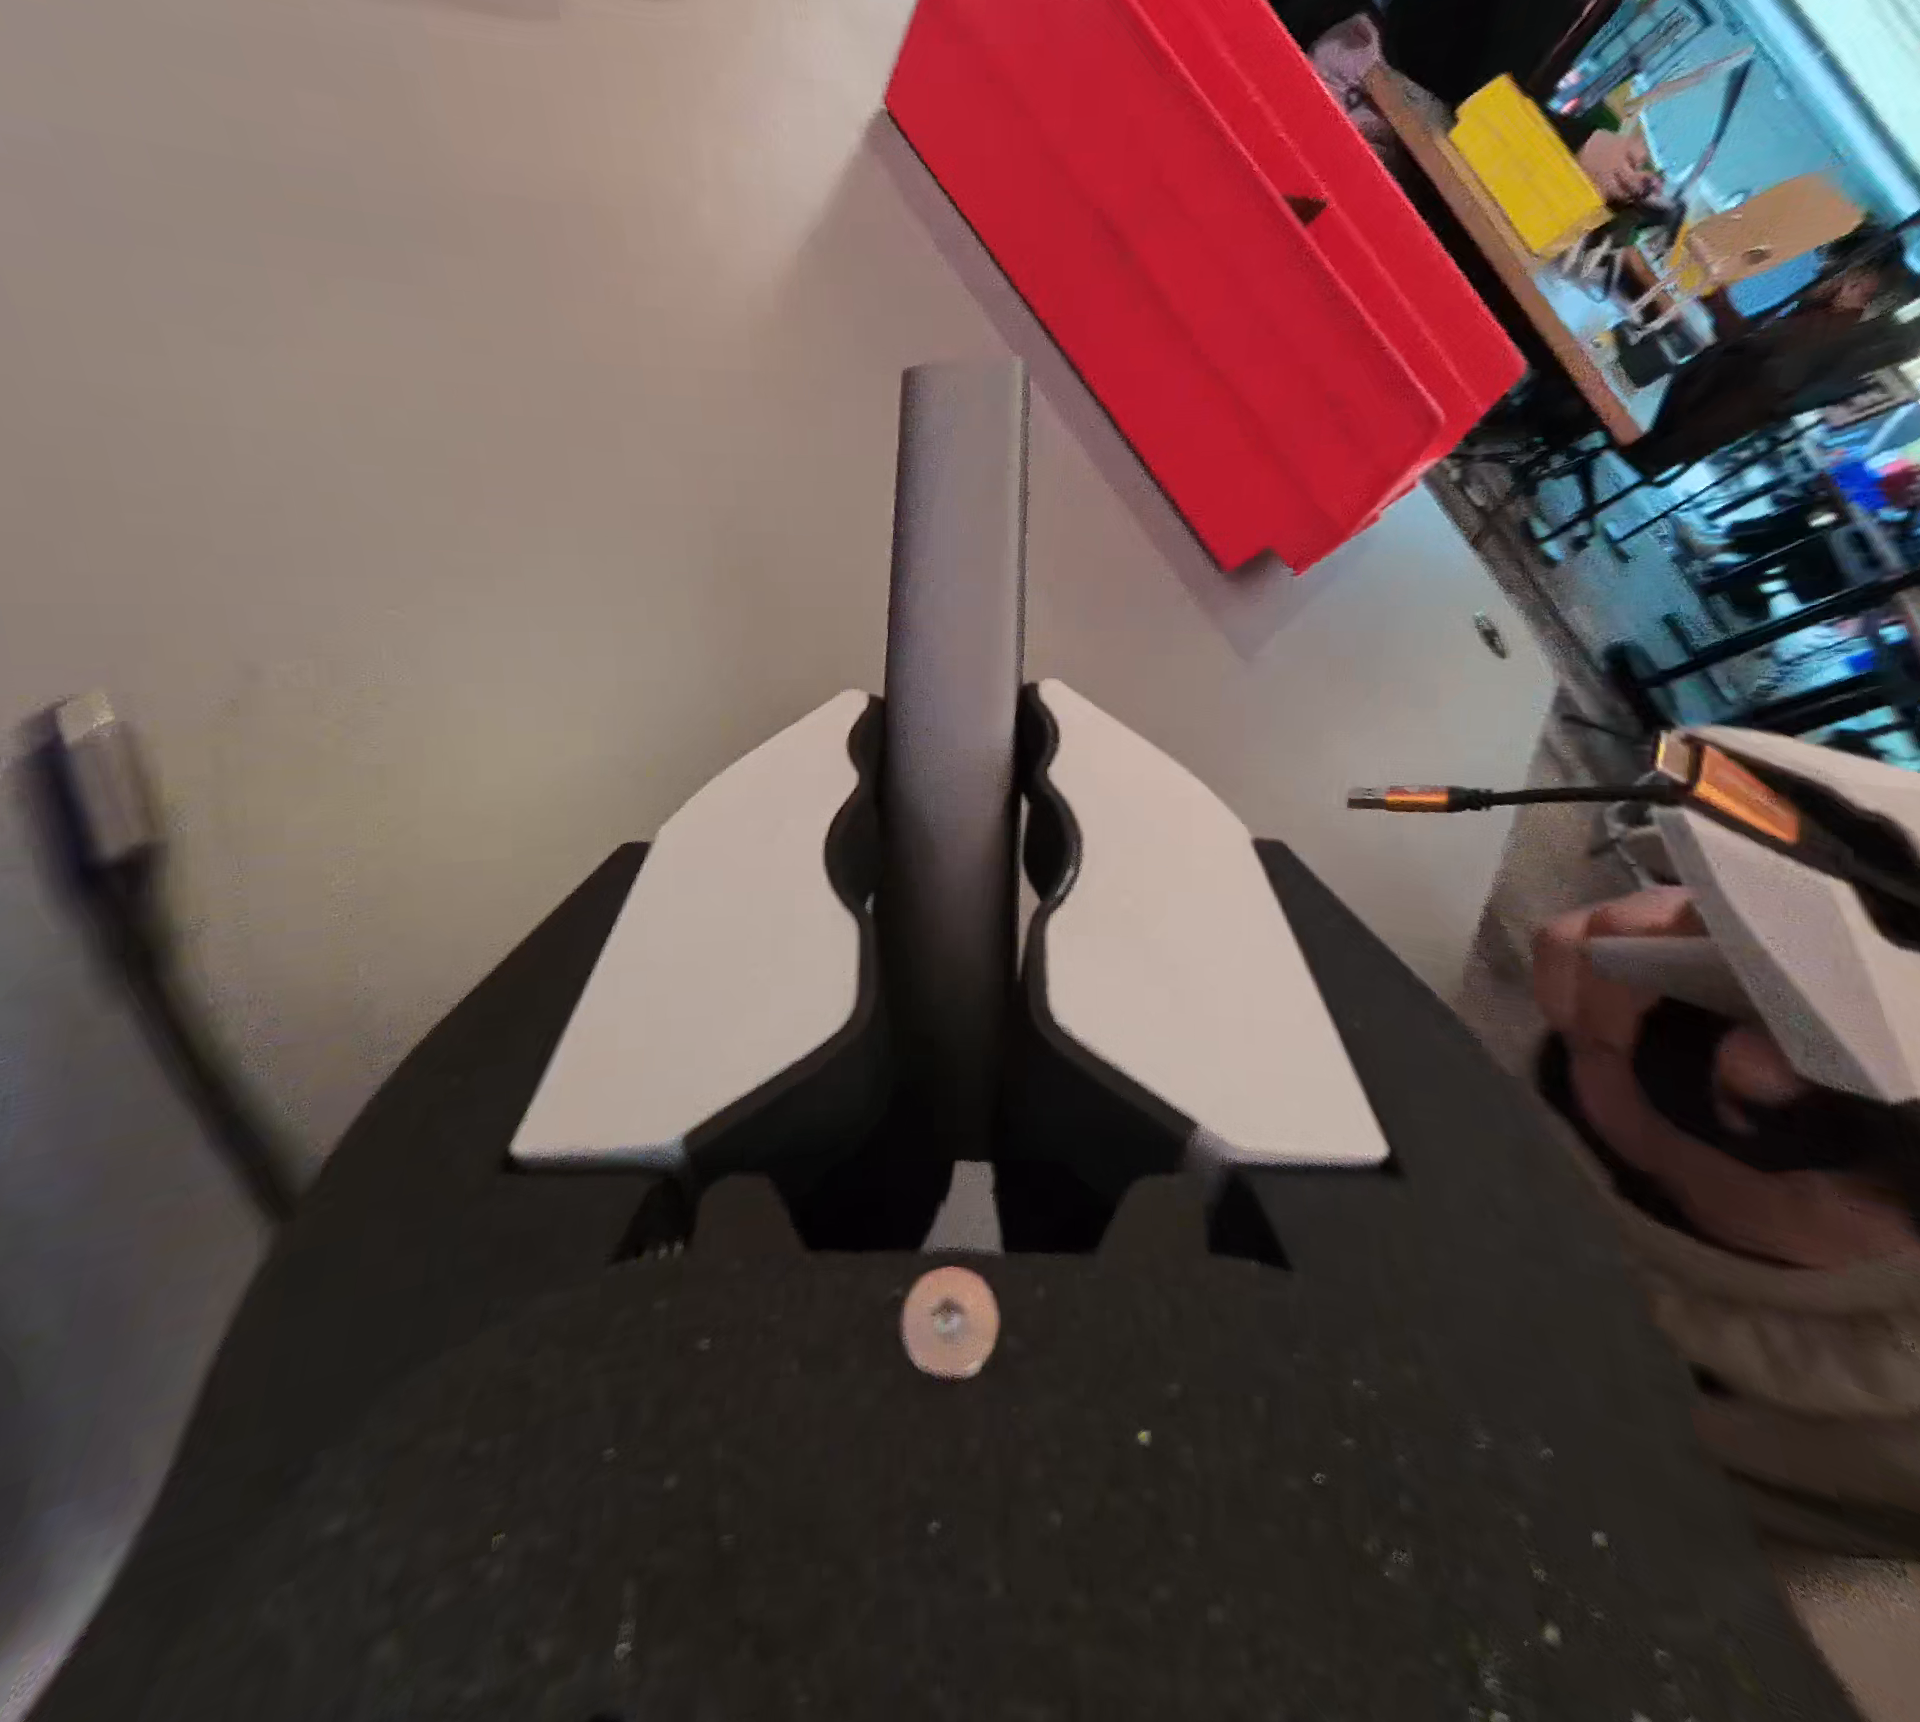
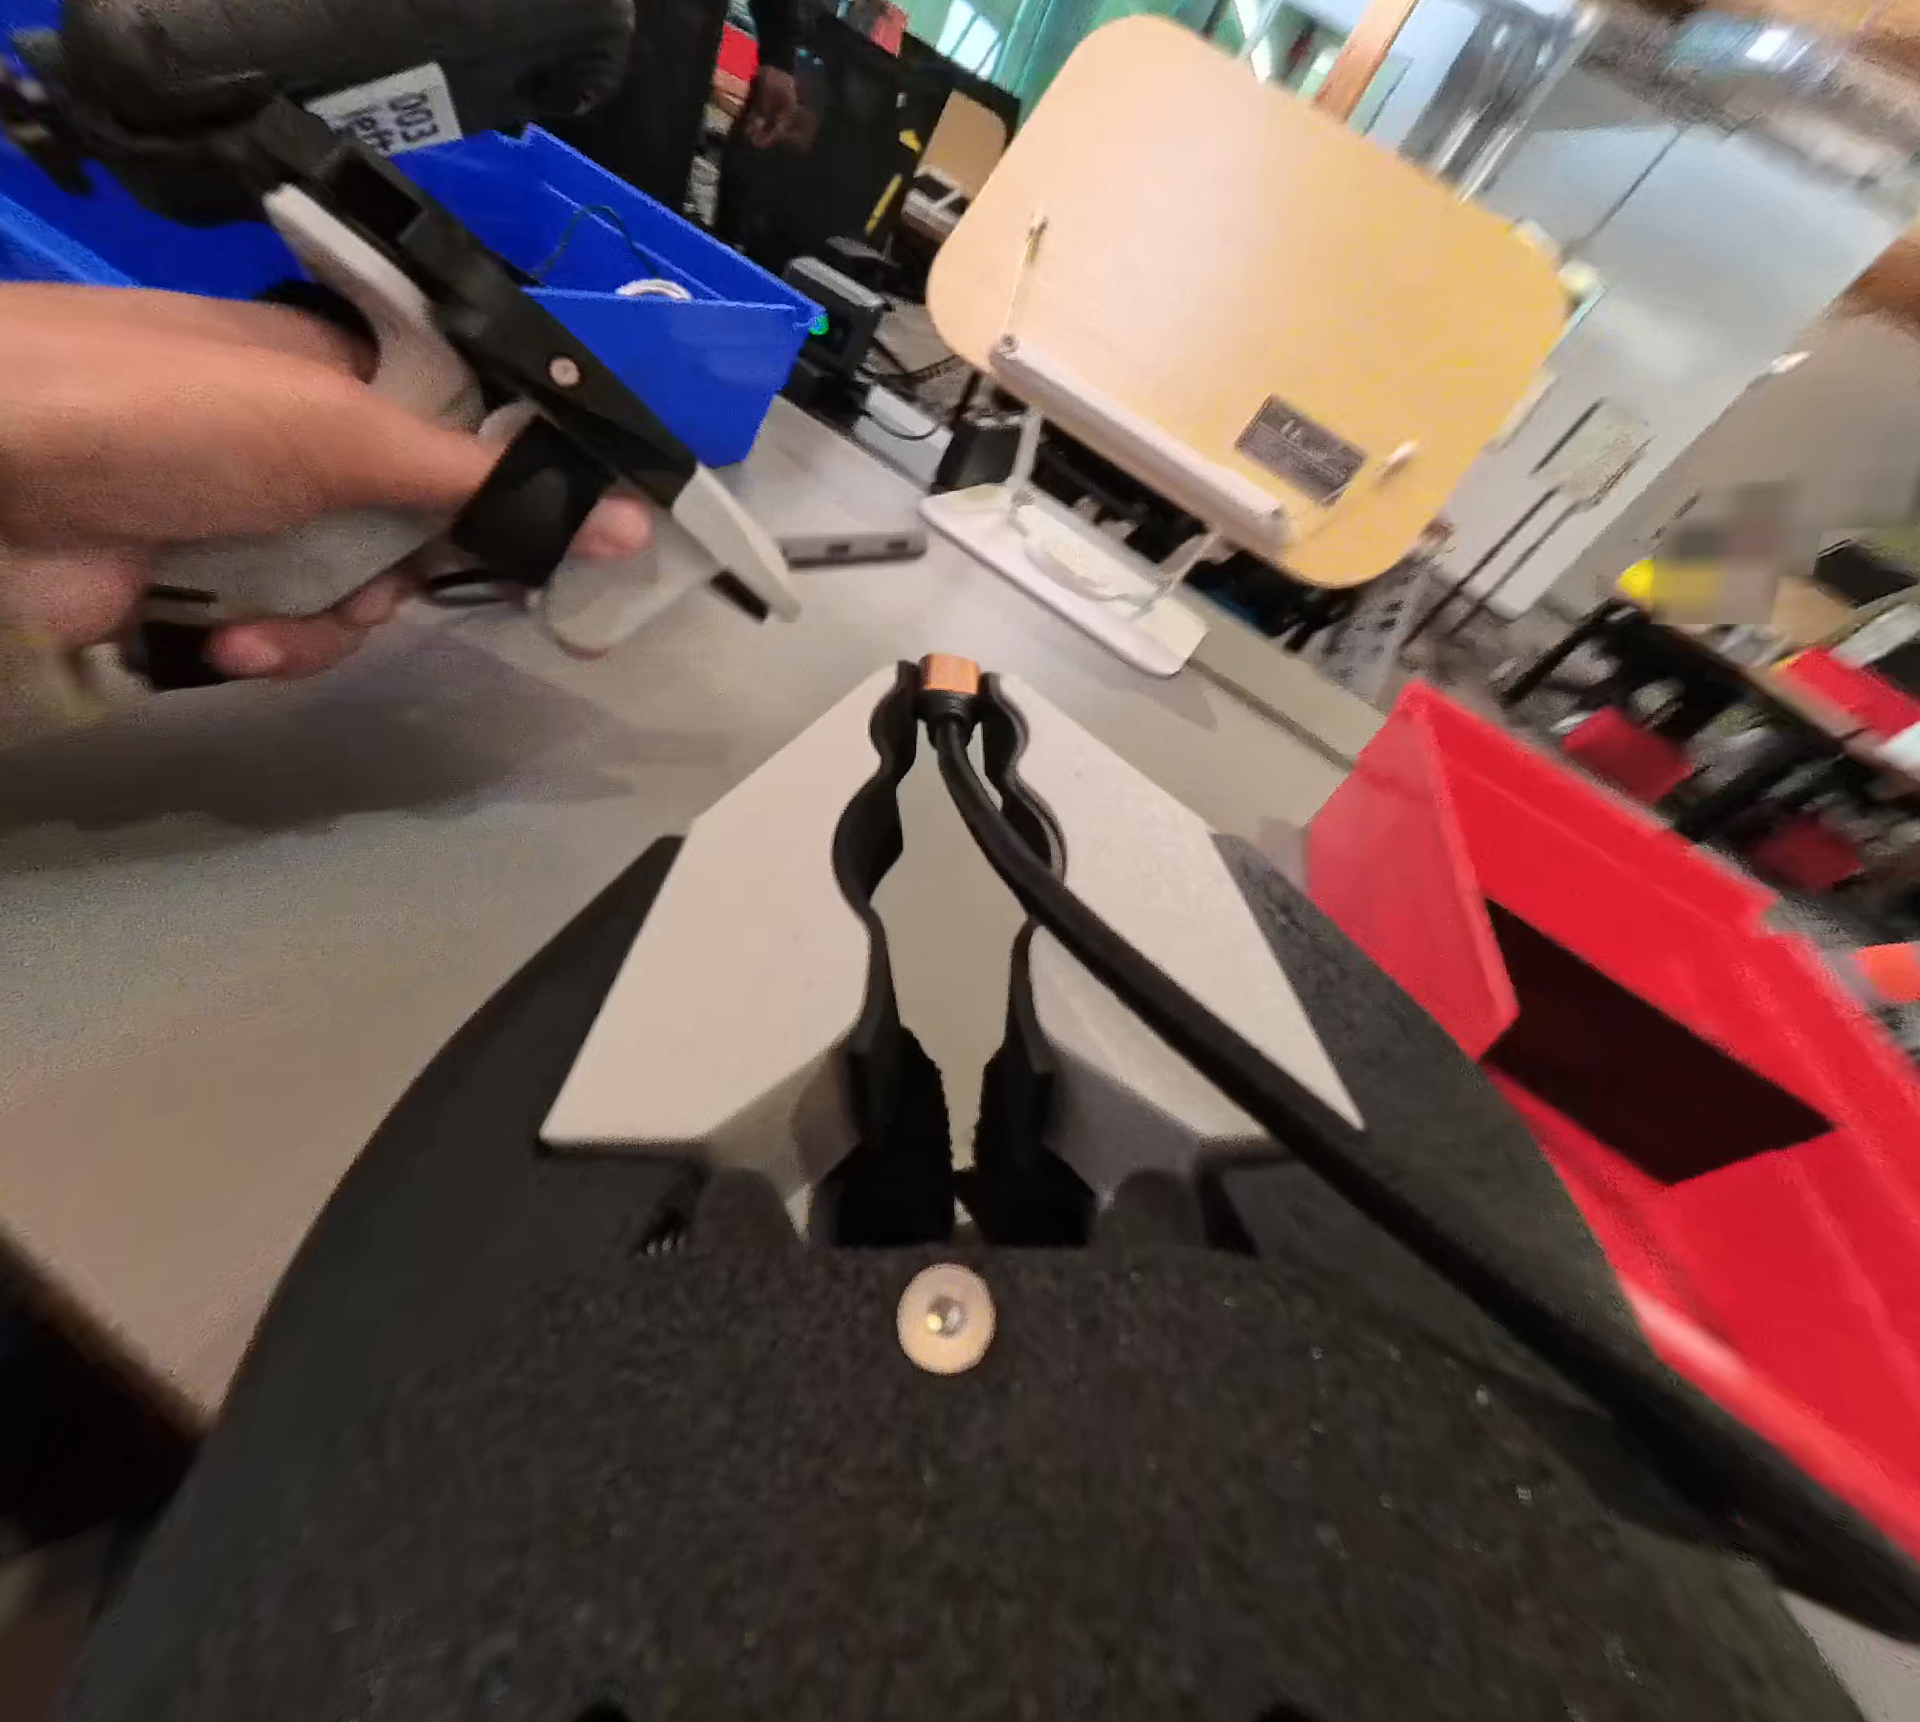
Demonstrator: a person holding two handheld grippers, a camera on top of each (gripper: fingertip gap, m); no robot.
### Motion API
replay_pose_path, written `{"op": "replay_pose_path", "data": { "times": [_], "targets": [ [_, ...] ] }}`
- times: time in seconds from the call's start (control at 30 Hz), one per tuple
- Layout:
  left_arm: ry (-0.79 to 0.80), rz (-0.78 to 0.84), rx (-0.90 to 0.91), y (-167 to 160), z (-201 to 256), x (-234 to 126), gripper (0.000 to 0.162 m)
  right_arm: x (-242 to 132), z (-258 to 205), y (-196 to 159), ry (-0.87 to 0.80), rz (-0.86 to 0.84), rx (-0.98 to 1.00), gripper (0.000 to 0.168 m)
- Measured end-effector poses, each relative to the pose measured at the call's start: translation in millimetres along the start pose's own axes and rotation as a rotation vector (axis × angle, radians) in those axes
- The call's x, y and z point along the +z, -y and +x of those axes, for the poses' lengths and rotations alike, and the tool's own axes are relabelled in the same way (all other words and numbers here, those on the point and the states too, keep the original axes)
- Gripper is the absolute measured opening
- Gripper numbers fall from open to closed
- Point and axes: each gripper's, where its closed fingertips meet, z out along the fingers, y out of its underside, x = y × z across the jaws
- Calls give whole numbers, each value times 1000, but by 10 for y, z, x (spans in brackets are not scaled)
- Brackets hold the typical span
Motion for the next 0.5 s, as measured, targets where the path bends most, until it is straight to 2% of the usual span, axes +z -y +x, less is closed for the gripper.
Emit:
{"op": "replay_pose_path", "data": {
  "times": [0.07,0.13,0.17,0.23,0.33,0.4,0.5],
  "targets": [
    [37,-14,170,-19,111,-35,24,-29,-28,-51,60,-11,79,11],
    [-1,-47,273,-120,306,40,24,20,80,-10,104,3,158,11],
    [10,-66,310,-168,307,72,24,67,101,22,181,1,235,11],
    [-42,-82,295,-240,358,100,24,175,368,54,250,-31,373,11],
    [-136,-113,235,-358,469,103,23,238,749,188,495,-102,643,11],
    [-132,-130,257,-413,476,89,24,285,1148,294,547,-95,792,11],
    [-139,-138,259,-442,482,66,23,398,1678,249,530,-71,917,11]
  ]
}}
